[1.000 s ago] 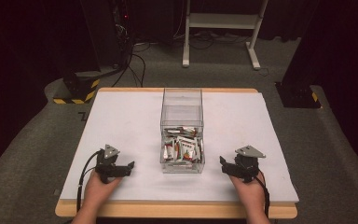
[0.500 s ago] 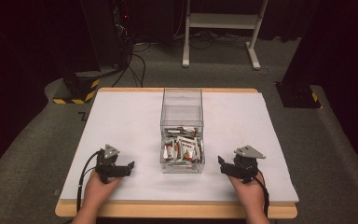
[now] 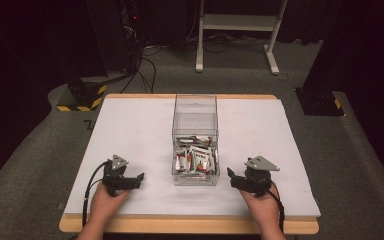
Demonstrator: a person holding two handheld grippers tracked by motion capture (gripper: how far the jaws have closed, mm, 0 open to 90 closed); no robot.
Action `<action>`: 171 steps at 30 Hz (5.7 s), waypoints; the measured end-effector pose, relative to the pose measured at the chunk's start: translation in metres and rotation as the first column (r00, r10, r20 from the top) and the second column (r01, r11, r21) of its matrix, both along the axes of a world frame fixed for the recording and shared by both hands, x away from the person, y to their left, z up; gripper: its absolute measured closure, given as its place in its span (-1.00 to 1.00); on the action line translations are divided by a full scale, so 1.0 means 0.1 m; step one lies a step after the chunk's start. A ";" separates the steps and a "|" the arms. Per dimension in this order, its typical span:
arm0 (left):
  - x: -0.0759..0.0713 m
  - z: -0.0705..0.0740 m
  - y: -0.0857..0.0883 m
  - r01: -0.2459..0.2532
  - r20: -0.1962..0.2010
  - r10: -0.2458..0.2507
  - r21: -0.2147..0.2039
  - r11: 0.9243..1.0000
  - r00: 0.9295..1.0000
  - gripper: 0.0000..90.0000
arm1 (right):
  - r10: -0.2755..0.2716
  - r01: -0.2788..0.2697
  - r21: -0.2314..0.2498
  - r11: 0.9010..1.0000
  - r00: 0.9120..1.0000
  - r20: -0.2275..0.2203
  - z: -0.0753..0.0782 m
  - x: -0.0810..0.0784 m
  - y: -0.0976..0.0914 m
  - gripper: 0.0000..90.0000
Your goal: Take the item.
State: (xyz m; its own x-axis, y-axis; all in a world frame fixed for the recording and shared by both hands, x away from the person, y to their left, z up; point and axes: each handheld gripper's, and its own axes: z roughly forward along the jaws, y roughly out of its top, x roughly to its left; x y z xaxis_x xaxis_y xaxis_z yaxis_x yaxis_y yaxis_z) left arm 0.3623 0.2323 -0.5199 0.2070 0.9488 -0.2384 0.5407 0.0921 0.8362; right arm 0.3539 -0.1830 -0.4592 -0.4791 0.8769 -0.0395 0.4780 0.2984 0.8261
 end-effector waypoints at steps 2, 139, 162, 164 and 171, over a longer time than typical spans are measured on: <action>0.00 0.00 0.00 0.003 -0.001 -0.003 0.005 1.000 1.000 -0.81 | 0.005 -0.005 0.006 1.000 1.000 0.001 0.01 -0.01 0.03 -0.59; 0.00 0.00 0.00 0.000 -0.001 0.000 0.000 1.000 1.000 -0.81 | 0.220 -0.211 0.141 0.967 0.974 -0.047 0.29 -0.13 1.02 0.95; 0.00 0.00 0.00 -0.002 0.000 0.002 -0.002 1.000 1.000 -0.81 | 0.229 -0.229 0.188 0.955 0.973 0.019 0.32 -0.14 0.95 1.00; 0.00 0.00 0.00 -0.001 0.000 0.001 -0.001 1.000 1.000 -0.81 | 0.227 -0.228 0.190 0.955 0.973 0.027 0.32 -0.14 0.95 1.00; 0.00 0.00 0.00 -0.001 0.000 0.001 -0.001 1.000 1.000 -0.81 | 0.221 -0.226 0.199 0.954 0.974 0.047 0.35 -0.15 0.93 1.00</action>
